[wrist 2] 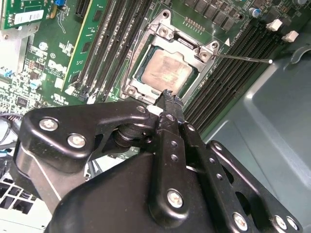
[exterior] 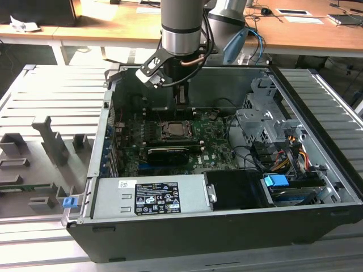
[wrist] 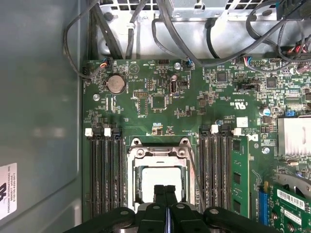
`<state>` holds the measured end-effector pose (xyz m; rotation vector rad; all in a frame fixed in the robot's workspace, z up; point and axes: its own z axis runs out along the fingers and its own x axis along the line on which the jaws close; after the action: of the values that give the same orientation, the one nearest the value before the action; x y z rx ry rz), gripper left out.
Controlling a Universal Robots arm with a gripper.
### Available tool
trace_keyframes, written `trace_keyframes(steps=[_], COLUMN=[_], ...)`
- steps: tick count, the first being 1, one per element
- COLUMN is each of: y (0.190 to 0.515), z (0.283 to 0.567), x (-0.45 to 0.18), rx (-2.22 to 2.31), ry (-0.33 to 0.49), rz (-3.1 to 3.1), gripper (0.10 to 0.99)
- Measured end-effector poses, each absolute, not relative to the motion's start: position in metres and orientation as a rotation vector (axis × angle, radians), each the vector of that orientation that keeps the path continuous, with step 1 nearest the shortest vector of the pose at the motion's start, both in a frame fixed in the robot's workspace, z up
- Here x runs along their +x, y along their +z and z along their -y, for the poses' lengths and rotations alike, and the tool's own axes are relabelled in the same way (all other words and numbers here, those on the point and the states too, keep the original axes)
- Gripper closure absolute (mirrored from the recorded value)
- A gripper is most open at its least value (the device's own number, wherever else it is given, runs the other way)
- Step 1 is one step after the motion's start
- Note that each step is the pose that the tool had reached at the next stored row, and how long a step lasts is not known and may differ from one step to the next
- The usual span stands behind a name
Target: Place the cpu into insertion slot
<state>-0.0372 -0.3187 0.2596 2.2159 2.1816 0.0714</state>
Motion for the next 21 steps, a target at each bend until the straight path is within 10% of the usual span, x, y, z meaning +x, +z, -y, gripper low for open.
trace_keyframes(steps=[21], y=[0.2696], z=[0.3186], x=[-0.0373], rx=[1.807], ry=[0.078], rz=[-2.540], gripper=[0.980])
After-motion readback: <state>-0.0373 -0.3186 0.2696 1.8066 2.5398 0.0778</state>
